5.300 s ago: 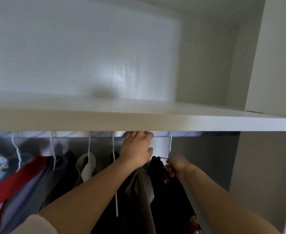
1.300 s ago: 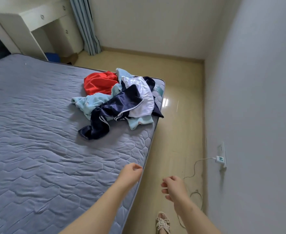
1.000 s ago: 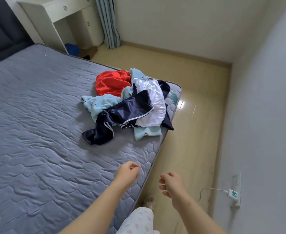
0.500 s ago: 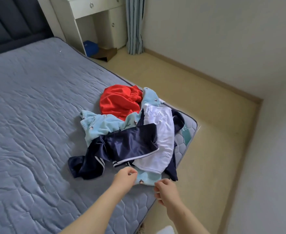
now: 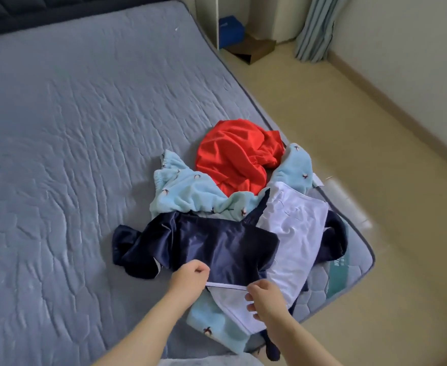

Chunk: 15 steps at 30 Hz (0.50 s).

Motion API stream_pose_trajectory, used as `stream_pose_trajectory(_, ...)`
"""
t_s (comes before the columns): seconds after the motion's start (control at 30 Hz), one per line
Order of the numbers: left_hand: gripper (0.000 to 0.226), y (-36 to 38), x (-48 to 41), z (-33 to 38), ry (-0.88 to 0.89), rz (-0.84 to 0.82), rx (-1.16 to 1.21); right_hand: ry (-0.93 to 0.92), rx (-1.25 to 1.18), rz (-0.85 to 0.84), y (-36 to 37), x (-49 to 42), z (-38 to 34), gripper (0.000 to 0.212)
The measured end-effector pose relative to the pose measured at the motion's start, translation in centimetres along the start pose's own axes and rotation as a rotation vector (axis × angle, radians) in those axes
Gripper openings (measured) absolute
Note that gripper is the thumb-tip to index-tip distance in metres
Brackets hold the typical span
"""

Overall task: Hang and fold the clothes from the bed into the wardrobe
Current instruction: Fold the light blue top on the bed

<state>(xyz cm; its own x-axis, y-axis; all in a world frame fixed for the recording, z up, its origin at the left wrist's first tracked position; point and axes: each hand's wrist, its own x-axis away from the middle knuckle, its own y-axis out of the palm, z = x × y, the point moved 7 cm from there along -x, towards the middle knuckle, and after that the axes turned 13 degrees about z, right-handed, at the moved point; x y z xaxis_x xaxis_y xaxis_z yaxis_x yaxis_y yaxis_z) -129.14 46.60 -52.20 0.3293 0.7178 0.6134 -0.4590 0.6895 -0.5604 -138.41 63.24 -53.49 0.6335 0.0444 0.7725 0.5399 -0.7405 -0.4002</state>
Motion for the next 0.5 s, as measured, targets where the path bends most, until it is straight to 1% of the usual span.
stream_pose_trajectory(0.1, 0.025, 2.6, -2.3, 1.1, -0.057, 0.025, -0.058, -0.025, 0.102, -0.042, 0.4, -4.4, -1.5, 0.013)
stream_pose_trajectory(0.23, 0.025, 5.3, -5.5, 2.6, -0.085, 0.062, -0.104, -0.105, 0.203, -0.034, 1.6, -9.8, -4.6, 0.014)
stream_pose_trajectory(0.33, 0.022, 6.8, -8.6, 3.5, -0.055, 0.105, -0.130, -0.328, 0.286, -0.063, 3.3, -12.8, -8.7, 0.026)
stream_pose_trajectory(0.37, 0.021, 7.2, -9.6, 3.7, -0.041, 0.122, -0.135, -0.408, 0.307, -0.057, 3.9, -13.7, -10.0, 0.027)
stream_pose_trajectory(0.43, 0.024, 8.0, -11.6, 4.1, 0.017, 0.160, -0.173, -0.539, 0.344, -0.033, 5.0, -15.6, -11.9, 0.024)
stream_pose_trajectory(0.5, 0.028, 8.4, -13.4, 4.4, 0.092, 0.223, -0.222, -0.633, 0.372, 0.045, 5.4, -17.4, -13.1, 0.018)
